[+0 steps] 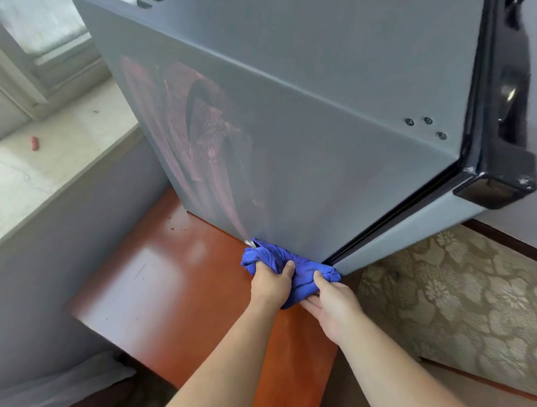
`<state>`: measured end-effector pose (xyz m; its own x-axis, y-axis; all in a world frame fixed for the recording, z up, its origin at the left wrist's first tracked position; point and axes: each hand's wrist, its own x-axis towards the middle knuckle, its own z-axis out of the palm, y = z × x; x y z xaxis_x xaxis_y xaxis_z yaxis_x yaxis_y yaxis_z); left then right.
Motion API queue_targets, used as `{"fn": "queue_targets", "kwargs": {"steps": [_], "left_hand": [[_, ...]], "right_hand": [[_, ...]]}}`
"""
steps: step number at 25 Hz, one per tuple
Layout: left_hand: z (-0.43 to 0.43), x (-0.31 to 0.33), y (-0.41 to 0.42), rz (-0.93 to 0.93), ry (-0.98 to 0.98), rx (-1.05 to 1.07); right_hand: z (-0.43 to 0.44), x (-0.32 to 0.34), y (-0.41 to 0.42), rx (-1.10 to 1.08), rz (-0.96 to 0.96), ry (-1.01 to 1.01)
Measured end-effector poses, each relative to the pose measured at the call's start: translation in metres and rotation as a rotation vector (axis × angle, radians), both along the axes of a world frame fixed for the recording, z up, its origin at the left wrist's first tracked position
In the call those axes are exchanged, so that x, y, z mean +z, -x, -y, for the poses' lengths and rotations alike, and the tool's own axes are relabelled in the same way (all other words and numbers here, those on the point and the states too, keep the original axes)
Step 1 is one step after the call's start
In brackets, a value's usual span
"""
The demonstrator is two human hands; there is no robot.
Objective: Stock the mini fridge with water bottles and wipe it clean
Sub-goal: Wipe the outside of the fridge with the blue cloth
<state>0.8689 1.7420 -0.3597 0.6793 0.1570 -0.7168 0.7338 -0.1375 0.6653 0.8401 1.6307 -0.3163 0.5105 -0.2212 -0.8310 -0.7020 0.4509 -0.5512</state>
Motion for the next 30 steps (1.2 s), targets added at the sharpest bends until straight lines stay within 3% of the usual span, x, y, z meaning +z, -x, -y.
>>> {"fn": "queue_targets", "kwargs": {"steps": [3, 7, 10, 16, 18, 21, 23, 26, 28, 30], "left_hand": [[-0.014, 0.006, 0.005, 0.037, 0.122, 0.034], [-0.051, 0.058, 0.035, 0.127, 0.627, 0.208], [-0.078, 0.098, 0.051, 0.179, 0.784, 0.256], [-0.101, 0.158, 0.06, 0.403, 0.589, 0.145], [-0.107, 0.172, 0.061, 0.466, 0.587, 0.09], [-0.12, 0.182, 0.065, 0.495, 0.76, 0.032], [-0.129, 0.184, 0.065, 0.504, 0.753, 0.041], [-0.131, 0.181, 0.063, 0.379, 0.366, 0.019], [-0.127, 0.179, 0.068, 0.301, 0.156, 0.063], [-0.122, 0.18, 0.073, 0.335, 0.173, 0.132]], "right_hand": [[0.002, 0.001, 0.003, 0.066, 0.029, -0.002], [-0.001, 0.034, 0.026, 0.271, 0.254, -0.028], [-0.011, 0.068, 0.038, 0.345, 0.395, -0.028], [-0.033, 0.124, 0.037, 0.264, 0.363, -0.42], [-0.036, 0.129, 0.035, 0.236, 0.359, -0.442], [-0.034, 0.133, 0.034, 0.176, 0.451, -0.391], [-0.032, 0.138, 0.034, 0.165, 0.523, -0.373], [-0.035, 0.145, 0.034, 0.221, 0.67, -0.268], [-0.042, 0.149, 0.034, 0.322, 0.793, -0.038], [-0.047, 0.153, 0.037, 0.452, 0.938, 0.214]]}}
